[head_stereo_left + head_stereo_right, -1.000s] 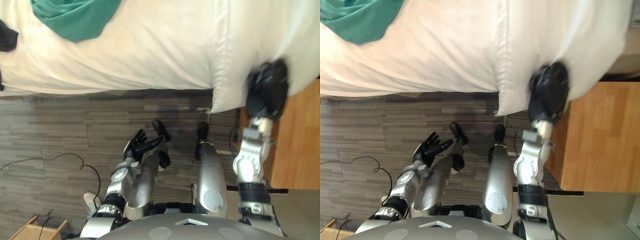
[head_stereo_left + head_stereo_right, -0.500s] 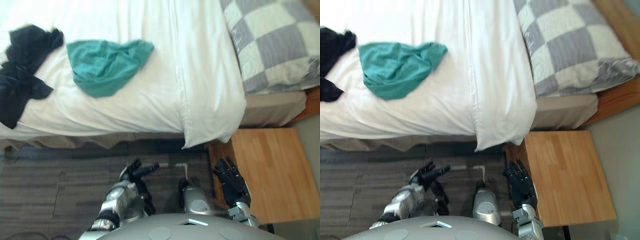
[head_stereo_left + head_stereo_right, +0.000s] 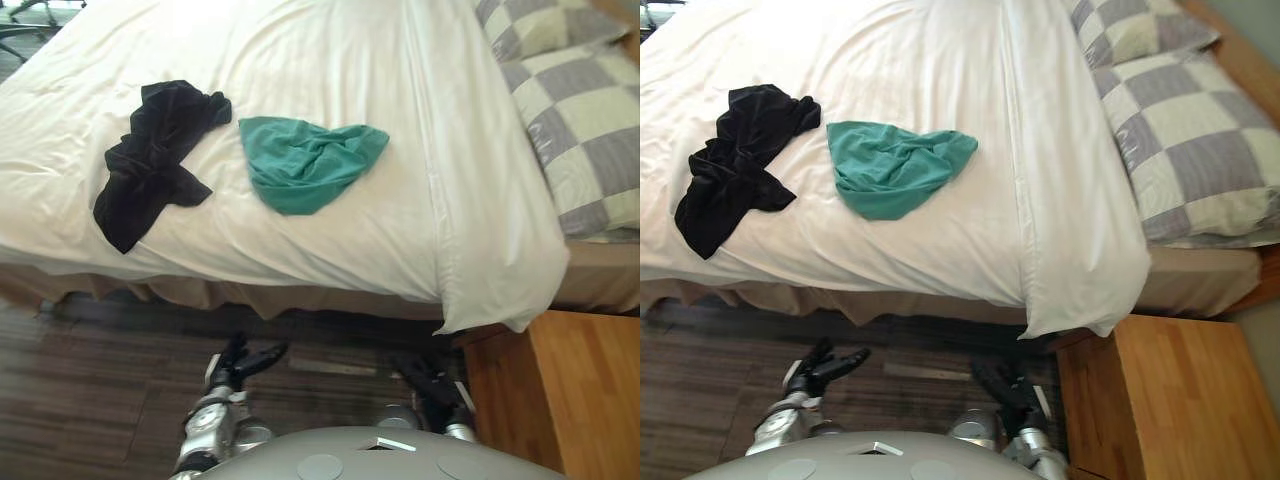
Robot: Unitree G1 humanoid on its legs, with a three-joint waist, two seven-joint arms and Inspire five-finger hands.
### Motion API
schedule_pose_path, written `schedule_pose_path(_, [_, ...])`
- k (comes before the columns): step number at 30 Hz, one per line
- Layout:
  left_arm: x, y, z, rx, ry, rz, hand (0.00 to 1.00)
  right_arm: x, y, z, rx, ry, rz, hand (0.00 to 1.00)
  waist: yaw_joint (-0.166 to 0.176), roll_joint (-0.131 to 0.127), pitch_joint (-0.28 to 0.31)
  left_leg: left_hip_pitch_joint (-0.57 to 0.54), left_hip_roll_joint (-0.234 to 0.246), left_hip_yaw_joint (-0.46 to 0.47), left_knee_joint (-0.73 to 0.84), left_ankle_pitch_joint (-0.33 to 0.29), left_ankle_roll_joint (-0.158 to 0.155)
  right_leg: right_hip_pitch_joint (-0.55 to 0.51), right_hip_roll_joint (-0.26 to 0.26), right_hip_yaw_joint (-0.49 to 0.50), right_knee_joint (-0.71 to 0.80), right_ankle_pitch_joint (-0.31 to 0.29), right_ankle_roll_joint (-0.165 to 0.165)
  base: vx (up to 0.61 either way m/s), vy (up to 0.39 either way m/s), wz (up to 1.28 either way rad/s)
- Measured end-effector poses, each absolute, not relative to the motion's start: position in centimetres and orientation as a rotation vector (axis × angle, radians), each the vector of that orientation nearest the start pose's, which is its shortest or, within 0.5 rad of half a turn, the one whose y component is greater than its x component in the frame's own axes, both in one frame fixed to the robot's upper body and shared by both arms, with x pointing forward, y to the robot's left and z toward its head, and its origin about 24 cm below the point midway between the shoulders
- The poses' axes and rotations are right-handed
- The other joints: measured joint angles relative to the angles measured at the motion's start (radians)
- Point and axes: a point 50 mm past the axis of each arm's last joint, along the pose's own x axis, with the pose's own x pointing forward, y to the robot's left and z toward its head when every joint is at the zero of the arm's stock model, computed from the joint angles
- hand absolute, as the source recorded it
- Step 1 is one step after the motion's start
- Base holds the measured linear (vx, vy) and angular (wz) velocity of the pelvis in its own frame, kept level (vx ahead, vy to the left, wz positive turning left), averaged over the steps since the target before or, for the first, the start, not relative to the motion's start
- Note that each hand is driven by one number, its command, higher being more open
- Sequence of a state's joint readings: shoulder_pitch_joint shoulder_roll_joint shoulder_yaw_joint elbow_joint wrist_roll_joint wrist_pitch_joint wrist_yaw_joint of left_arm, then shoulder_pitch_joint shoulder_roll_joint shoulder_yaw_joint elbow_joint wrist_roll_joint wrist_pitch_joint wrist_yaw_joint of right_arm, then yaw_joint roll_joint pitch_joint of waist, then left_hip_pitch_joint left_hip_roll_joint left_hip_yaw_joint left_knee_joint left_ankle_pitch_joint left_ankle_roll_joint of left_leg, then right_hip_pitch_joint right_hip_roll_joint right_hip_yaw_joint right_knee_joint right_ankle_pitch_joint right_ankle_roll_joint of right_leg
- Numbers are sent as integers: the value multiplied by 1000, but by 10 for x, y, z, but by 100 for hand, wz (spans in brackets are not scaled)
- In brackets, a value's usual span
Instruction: Tidy up the quilt and then pick up the clothes from the bed and put them into the laundry hamper
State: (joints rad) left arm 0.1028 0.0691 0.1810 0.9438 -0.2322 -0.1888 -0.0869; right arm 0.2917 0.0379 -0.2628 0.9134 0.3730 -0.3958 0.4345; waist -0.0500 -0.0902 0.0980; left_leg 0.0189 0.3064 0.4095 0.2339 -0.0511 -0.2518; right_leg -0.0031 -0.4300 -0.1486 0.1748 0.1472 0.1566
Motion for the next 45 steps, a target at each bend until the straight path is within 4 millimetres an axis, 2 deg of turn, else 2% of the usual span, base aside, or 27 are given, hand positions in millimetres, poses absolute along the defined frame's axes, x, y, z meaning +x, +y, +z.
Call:
schedule_pose_path(1, [117, 203, -144, -247, 824, 279, 100, 68, -184, -140, 483, 631, -188, 100, 7, 12, -8, 18, 0, 46, 10, -28, 20, -1, -2, -47, -44, 122, -69, -4, 472, -83])
schedule_pose_path(2, [111, 198, -146, -251, 853, 256, 100, 74, -183, -138, 454, 622, -139, 100, 24, 27, -20, 41, 0, 105, -18, -29, 42, -19, 4, -129, -71, 190, -144, 8, 440, -93])
schedule_pose_path(3, [110, 197, -147, -247, 863, 245, 100, 79, -181, -137, 431, 613, -102, 100, 21, 30, -22, 47, -7, 125, -32, -25, 51, -35, 14, -162, -52, 175, -139, 14, 333, -86])
schedule_pose_path(5, [108, 191, -149, -224, 889, 190, 100, 91, -173, -133, 368, 594, 36, 100, 10, 53, -26, 51, -16, 156, -99, 9, 82, -62, 162, -168, -8, -14, -60, 12, 196, -40])
schedule_pose_path(6, [108, 189, -149, -222, 891, 174, 100, 93, -171, -132, 359, 593, 65, 100, 8, 57, -25, 50, -19, 156, -116, 19, 85, -59, 205, -162, -12, -56, -60, -3, 109, -9])
schedule_pose_path(7, [110, 186, -149, -216, 896, 142, 100, 96, -166, -132, 333, 599, 120, 100, 5, 60, -26, 41, -35, 154, -139, 37, 88, -46, 272, -149, -44, -122, -86, -21, 72, 6])
schedule_pose_path(8, [110, 183, -150, -210, 915, 112, 100, 98, -163, -131, 292, 611, 180, 100, 2, 58, -26, 37, -57, 145, -155, 45, 86, -16, 296, -143, -109, -156, -117, -28, 41, 8])
schedule_pose_path(11, [110, 173, -154, -162, 968, 37, 100, 105, -161, -130, 210, 631, 293, 100, -4, 76, -28, 37, -72, 90, -183, 61, 100, 10, 299, -117, -144, -164, -106, -5, 4, 20])
schedule_pose_path(14, [121, 159, -151, -90, 951, -18, 100, 121, -164, -128, 157, 636, 331, 100, 3, 105, -4, -27, -57, 22, -49, 2, 167, 14, 286, -134, -118, -184, -98, -51, -6, 22])
schedule_pose_path(16, [130, 149, -145, -107, 893, -24, 100, 129, -163, -127, 122, 651, 336, 100, 6, 116, 22, -126, -15, -39, 196, -32, 151, 14, 262, -154, -38, -251, -88, -91, 49, 40])
schedule_pose_path(17, [132, 148, -143, -110, 868, -22, 100, 128, -164, -128, 86, 671, 338, 100, 15, 112, 27, -163, -1, -60, 275, -36, 145, 9, 255, -157, -3, -266, -83, -73, 67, 25])
schedule_pose_path(18, [134, 149, -142, -108, 848, -19, 100, 129, -164, -129, 50, 690, 328, 100, 22, 124, 20, -179, 7, -62, 314, -36, 145, 14, 253, -161, 10, -270, -79, -49, 120, 25])
schedule_pose_path(19, [133, 151, -141, -104, 830, -15, 100, 129, -163, -130, 22, 696, 314, 100, 22, 118, 14, -174, -5, -59, 291, -45, 156, 16, 235, -175, 10, -271, -72, 1, 145, 30])
schedule_pose_path(21, [129, 154, -141, -101, 816, -9, 100, 133, -163, -129, 32, 686, 288, 100, 18, 116, 6, -114, -50, -62, 125, -61, 148, 2, 217, -182, -5, -260, -56, 29, 160, 25])
schedule_pose_path(22, [128, 157, -142, -100, 818, -16, 100, 134, -165, -130, 45, 696, 269, 100, 17, 110, 6, -80, -94, -72, 2, -30, 118, -5, 200, -186, -23, -242, -44, 40, 139, 20])
schedule_pose_path(24, [123, 165, -143, -126, 833, 0, 100, 131, -168, -135, 60, 738, 249, 100, 12, 94, 0, -66, -158, -84, -97, 30, 136, 0, 166, -205, -76, -192, -19, 49, 125, 31])
schedule_pose_path(29, [114, 177, -148, -151, 883, 36, 100, 115, -185, -143, 100, 804, 150, 100, 16, 92, 2, -47, -216, -170, -59, -22, 132, 57, 106, -229, -89, -171, 8, 45, 172, 16])
schedule_pose_path(30, [112, 180, -150, -139, 909, 53, 100, 112, -186, -143, 152, 796, 115, 100, 18, 79, 2, -43, -240, -170, -45, -35, 146, 56, 75, -232, -68, -169, 11, 12, 214, 5])
schedule_pose_path(32, [112, 182, -151, -127, 921, 72, 100, 112, -186, -143, 187, 780, 108, 100, 18, 84, 2, -45, -249, -157, -28, -54, 155, 38, 52, -256, -38, -167, 7, -24, 163, -16])
schedule_pose_path(33, [108, 181, -153, -128, 935, 86, 100, 112, -186, -142, 198, 775, 115, 100, 27, 90, 1, -38, -248, -129, -35, -65, 160, 15, 40, -299, -12, -156, -20, -73, 131, -75])
schedule_pose_path(34, [100, 183, -155, -159, 948, 134, 100, 117, -181, -140, 193, 753, 167, 100, 41, 101, -1, -23, -241, -83, -72, -57, 172, -8, 34, -374, 14, -156, -125, -77, 164, -94])
schedule_pose_path(35, [100, 186, -154, -161, 939, 157, 100, 120, -177, -138, 185, 736, 225, 100, 38, 97, -6, -18, -244, -61, -108, -41, 180, -29, 40, -438, 28, -153, -138, -49, 139, -77])
schedule_pose_path(36, [100, 189, -154, -158, 935, 165, 100, 120, -174, -138, 187, 734, 247, 100, 36, 92, -5, -16, -244, -59, -122, -31, 175, -28, 63, -440, 8, -137, -114, 5, 73, -39])
schedule_pose_path(37, [100, 193, -153, -156, 936, 180, 100, 120, -169, -138, 194, 734, 271, 100, 33, 84, -8, -17, -244, -60, -148, -11, 171, -11, 120, -420, -71, -117, -86, 45, -11, -12])
schedule_pose_path(38, [101, 197, -153, -139, 937, 179, 100, 120, -165, -139, 210, 733, 268, 100, 27, 69, -11, -14, -244, -66, -173, 13, 168, 6, 164, -392, -126, -108, -79, 51, -40, 0])
schedule_pose_path(42, [102, 198, -155, -131, 993, 231, 100, 120, -168, -142, 230, 773, 153, 100, 20, 59, -11, 3, -232, -84, -239, 61, 163, 22, 197, -398, -164, -97, -81, 22, -79, 13])
schedule_pose_path(45, [88, 204, -161, -176, 1080, 337, 100, 116, -175, -145, 227, 806, 65, 100, 19, 60, -11, 49, -222, -82, -281, 74, 161, 49, 212, -390, -165, -98, -82, 11, -43, -3])
